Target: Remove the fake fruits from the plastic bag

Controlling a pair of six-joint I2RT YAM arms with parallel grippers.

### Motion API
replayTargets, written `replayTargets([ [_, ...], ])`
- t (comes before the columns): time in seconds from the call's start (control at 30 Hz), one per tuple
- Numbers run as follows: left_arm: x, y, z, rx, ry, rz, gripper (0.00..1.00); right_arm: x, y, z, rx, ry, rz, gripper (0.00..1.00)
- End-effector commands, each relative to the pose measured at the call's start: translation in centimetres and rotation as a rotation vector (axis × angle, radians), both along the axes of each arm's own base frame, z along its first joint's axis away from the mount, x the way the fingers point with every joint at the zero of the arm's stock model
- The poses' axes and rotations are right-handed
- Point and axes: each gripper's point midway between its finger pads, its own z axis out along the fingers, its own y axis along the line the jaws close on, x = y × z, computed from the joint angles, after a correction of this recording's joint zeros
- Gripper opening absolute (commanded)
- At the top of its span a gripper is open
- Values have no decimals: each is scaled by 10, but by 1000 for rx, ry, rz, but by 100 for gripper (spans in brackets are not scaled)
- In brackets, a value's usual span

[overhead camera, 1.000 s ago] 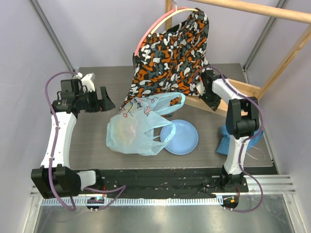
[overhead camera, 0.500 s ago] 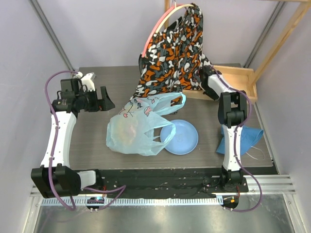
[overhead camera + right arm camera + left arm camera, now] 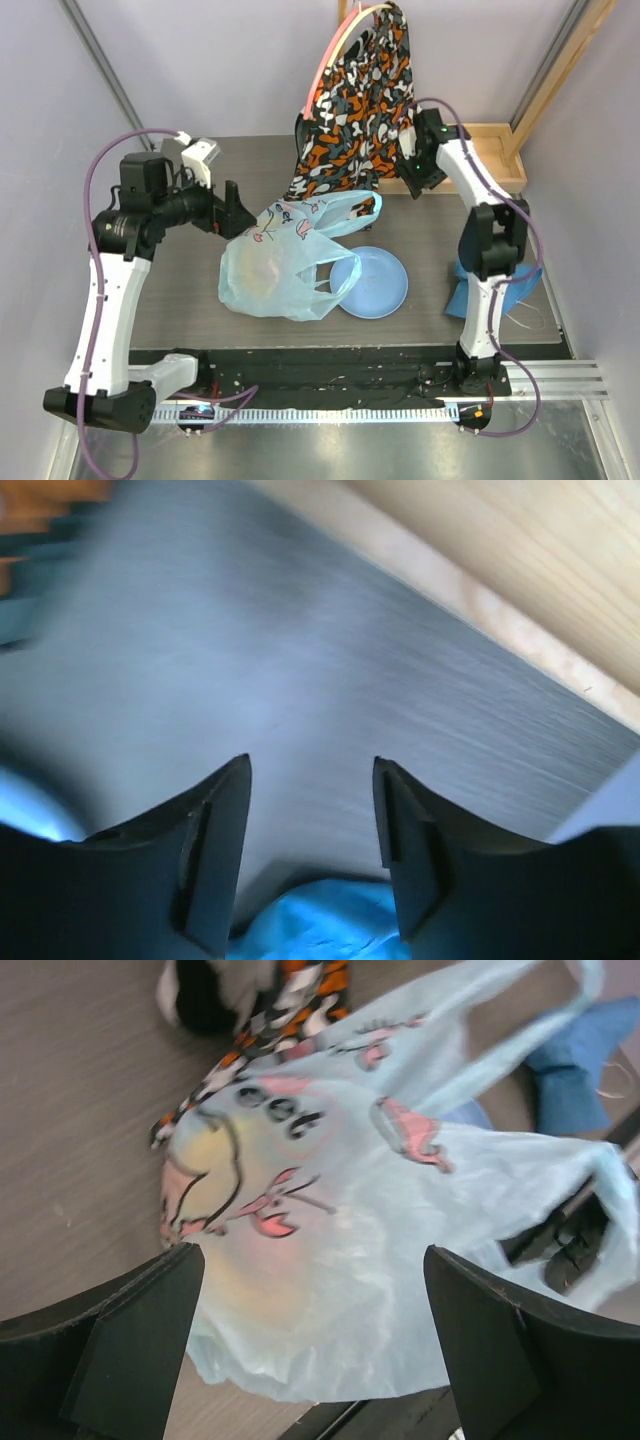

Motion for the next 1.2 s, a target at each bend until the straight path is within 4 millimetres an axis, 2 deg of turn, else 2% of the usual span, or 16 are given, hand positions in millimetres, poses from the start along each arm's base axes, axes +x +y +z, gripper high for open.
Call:
replayTargets([
  [0.0,-37,-35,33,24,-66,-218,97,-67,66,97,445,-31,48,64],
  [0.03,-44,-39,32,30,-45,-250,97,-77,65,107,490,-31,44,70],
  [0.07,-47,-44,40,38,-69,-283,97,-90,81,121,610,-16,93,74],
  [0.1,-54,-56,40,39,-61,-340,97,-101,83,127,660,-7,101,79],
  [0.13,-59,-63,39,41,-59,-373,97,-112,84,150,709,-50,127,83],
  [0.17,-62,-69,39,47,-64,-403,97,-118,89,157,742,-55,146,89],
  [0.23,-73,-87,34,46,-52,-485,95,-139,101,175,829,-47,176,90],
  [0.33,-90,-112,26,73,-43,-613,92,-167,113,187,923,-1,208,90],
  [0.37,-106,-127,24,90,-53,-697,92,-179,116,200,947,-27,233,92],
  [0.4,-109,-132,23,123,-85,-735,92,-188,118,195,968,-5,237,94],
  [0.47,-117,-150,14,150,-79,-814,93,-197,124,207,1012,-38,256,95],
  [0.6,-117,-174,18,93,-59,-810,93,-196,129,217,1046,-49,220,95],
  [0.77,-119,-173,-4,110,-34,-777,93,-200,139,230,1115,-59,229,95],
  [0.9,-122,-177,-19,114,26,-804,93,-196,141,226,1119,-63,202,95],
  [0.97,-123,-184,-16,105,22,-820,96,-193,145,221,1112,-54,210,95],
  [1.17,-115,-205,-21,118,34,-843,100,-164,149,210,1083,-58,209,94],
])
